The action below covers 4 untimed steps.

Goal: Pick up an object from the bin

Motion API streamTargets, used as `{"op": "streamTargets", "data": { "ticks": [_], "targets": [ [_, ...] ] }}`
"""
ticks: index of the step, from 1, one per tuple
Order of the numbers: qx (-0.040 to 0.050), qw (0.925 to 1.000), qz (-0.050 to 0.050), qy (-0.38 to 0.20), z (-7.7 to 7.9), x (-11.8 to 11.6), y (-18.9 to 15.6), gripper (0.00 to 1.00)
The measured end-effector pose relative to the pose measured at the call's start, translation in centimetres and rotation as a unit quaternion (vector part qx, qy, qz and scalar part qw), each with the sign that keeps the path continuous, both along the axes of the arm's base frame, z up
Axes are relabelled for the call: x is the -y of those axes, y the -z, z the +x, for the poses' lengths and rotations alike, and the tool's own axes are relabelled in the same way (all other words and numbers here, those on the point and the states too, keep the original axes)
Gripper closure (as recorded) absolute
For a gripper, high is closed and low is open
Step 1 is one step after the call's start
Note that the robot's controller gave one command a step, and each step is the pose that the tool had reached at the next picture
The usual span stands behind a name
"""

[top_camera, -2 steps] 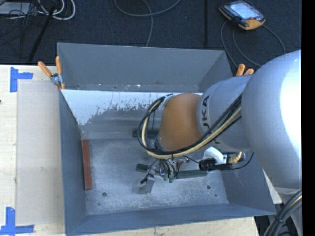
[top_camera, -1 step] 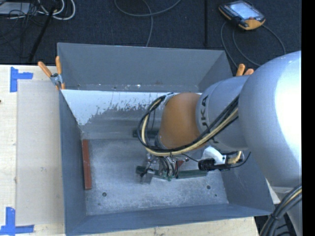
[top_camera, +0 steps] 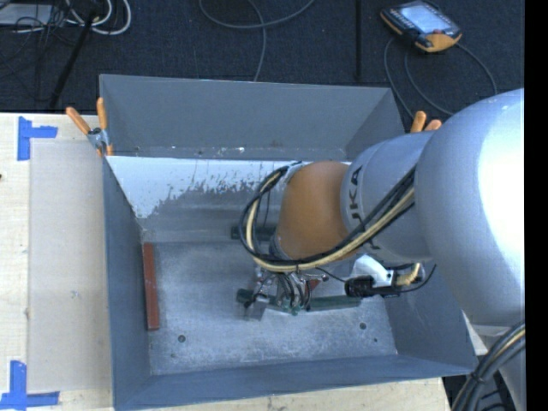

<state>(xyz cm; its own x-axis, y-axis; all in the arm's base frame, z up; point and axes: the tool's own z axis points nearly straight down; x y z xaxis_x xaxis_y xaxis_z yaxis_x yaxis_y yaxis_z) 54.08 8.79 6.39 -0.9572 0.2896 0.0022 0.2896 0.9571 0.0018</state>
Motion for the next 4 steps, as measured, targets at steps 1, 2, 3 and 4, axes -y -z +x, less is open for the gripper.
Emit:
{"op": "streamTargets", "data": {
  "ticks": [1,2,3,4],
  "targets": [
    [-0.0012,1.0000,0.000,0.000,-0.1,0.0,-0.4,1.00],
    [-0.0038,1.0000,-0.001,0.000,-0.3,0.1,-2.4,1.00],
    [-0.0011,1.0000,-0.001,0.000,-0.2,0.1,-4.4,1.00],
    [0.0002,1.0000,-0.001,0.000,-0.1,0.1,-5.9,1.00]
  ]
}}
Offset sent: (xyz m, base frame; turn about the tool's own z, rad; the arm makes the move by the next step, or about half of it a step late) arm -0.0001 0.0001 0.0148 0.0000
